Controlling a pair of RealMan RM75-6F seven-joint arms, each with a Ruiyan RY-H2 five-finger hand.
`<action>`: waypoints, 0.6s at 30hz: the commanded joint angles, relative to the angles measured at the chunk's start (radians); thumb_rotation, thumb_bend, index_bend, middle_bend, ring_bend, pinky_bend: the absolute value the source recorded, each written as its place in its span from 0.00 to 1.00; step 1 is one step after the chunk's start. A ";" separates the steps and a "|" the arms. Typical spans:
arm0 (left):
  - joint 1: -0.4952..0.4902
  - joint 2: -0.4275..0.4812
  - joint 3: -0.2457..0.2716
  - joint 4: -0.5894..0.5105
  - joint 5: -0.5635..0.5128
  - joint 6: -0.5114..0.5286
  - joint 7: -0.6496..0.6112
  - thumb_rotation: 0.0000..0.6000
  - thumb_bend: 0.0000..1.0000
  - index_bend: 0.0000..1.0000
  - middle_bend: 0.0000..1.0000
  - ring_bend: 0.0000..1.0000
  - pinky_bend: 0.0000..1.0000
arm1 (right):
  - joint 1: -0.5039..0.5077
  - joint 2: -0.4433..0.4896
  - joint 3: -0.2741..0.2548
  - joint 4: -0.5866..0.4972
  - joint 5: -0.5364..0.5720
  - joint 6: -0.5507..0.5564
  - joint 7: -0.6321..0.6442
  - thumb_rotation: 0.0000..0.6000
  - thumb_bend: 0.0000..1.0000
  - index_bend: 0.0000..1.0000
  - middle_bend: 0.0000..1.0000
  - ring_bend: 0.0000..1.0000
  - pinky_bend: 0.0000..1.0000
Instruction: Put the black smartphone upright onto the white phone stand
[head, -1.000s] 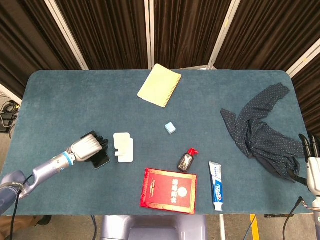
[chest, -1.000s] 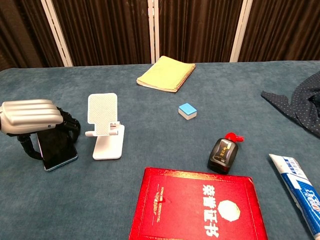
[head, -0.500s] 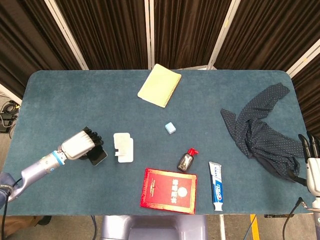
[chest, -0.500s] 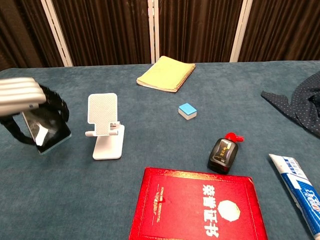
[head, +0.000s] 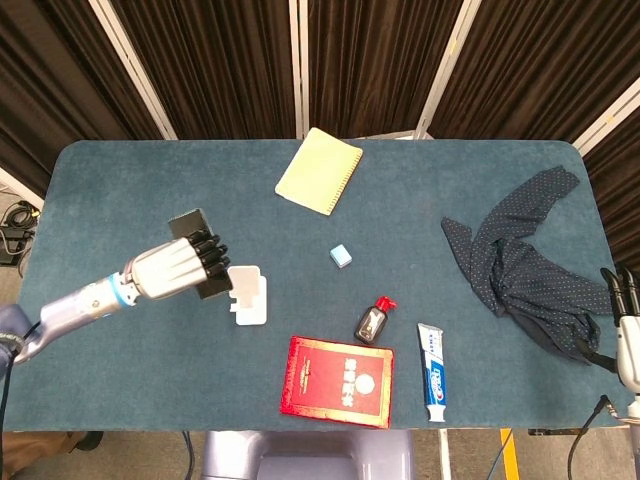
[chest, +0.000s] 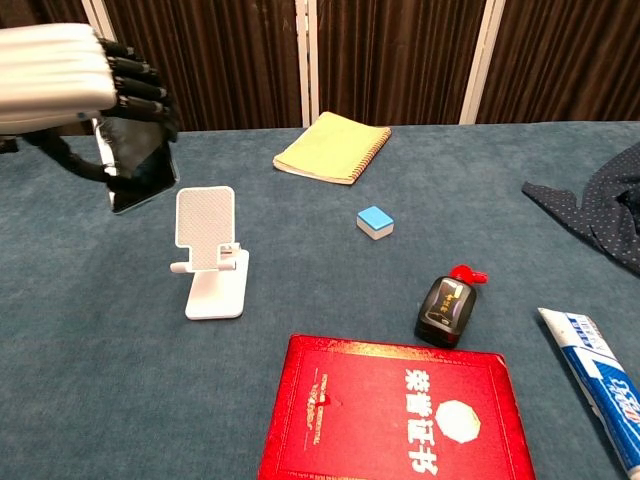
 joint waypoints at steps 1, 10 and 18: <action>-0.085 0.007 0.004 -0.033 0.056 -0.078 0.099 1.00 0.00 0.65 0.44 0.45 0.38 | -0.002 0.001 0.003 0.004 0.006 0.000 0.007 1.00 0.00 0.00 0.00 0.00 0.00; -0.176 0.016 0.030 -0.124 0.107 -0.208 0.210 1.00 0.00 0.64 0.43 0.45 0.37 | -0.004 0.005 0.008 0.017 0.022 -0.008 0.031 1.00 0.00 0.00 0.00 0.00 0.00; -0.205 0.014 0.048 -0.202 0.115 -0.306 0.287 1.00 0.00 0.63 0.43 0.45 0.36 | -0.008 0.010 0.009 0.016 0.018 -0.001 0.049 1.00 0.00 0.00 0.00 0.00 0.00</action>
